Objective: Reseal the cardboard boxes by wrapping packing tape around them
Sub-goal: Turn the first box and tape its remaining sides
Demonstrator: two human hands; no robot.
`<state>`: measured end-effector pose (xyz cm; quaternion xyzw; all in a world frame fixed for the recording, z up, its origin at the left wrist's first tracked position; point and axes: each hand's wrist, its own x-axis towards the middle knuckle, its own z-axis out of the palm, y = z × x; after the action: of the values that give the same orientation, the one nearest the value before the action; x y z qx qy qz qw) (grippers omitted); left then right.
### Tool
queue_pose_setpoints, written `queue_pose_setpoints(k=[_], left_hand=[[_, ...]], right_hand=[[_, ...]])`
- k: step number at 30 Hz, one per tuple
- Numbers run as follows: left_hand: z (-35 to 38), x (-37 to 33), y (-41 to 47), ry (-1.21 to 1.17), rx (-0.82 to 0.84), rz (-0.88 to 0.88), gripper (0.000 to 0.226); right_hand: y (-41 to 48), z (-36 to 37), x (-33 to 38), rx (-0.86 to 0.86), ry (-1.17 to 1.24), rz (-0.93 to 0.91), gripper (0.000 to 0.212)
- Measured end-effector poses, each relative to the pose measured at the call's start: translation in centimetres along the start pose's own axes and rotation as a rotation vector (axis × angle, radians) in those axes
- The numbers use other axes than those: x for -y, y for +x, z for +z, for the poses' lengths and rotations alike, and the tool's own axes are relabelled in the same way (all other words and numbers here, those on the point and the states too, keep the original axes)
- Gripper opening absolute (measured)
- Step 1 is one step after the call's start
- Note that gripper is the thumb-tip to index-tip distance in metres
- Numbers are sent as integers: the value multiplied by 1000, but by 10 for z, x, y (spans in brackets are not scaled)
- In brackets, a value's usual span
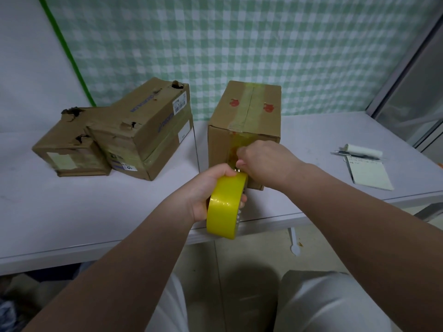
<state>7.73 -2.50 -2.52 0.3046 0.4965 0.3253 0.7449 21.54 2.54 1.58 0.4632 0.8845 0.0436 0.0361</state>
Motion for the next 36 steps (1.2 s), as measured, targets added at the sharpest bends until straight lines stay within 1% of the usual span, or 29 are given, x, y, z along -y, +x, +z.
queue_pose_setpoints(k=[2,6,15,17,19,20,23,28,31,33,34,36], left_hand=[[0,0,1,-3,4,2,27],[-1,1,0,5,13,0,28],[-10,-3,2,10,21,-30,29],[-12,-6,2,22,24,-45,37],[-15,-7,2,40,28,-61,46],[-15,-8,2,55,28,-66,45],[-16,-13,1,100,16,-85,31],[-13,-19,-5,272,66,-203,34],[-16,-12,-9,264,90,-174,43],[-21,-3,-11,228,93,-105,47],[-23,2,-12,210,79,-59,46],[-26,10,-16,178,35,31,41]], right_hand=[[1,0,1,8,-52,-1,25],[3,3,3,18,-129,-15,18],[0,4,3,108,-192,30,19],[-2,6,-1,171,-221,54,21],[-7,12,-6,230,-216,85,20],[-8,16,-9,235,-198,99,18],[-9,20,-12,201,-142,147,13],[-9,23,-15,175,-75,186,10],[-12,26,-17,182,100,234,19],[-17,32,-17,190,323,278,20],[-21,37,-15,177,500,319,17],[-30,47,-8,122,957,457,12]])
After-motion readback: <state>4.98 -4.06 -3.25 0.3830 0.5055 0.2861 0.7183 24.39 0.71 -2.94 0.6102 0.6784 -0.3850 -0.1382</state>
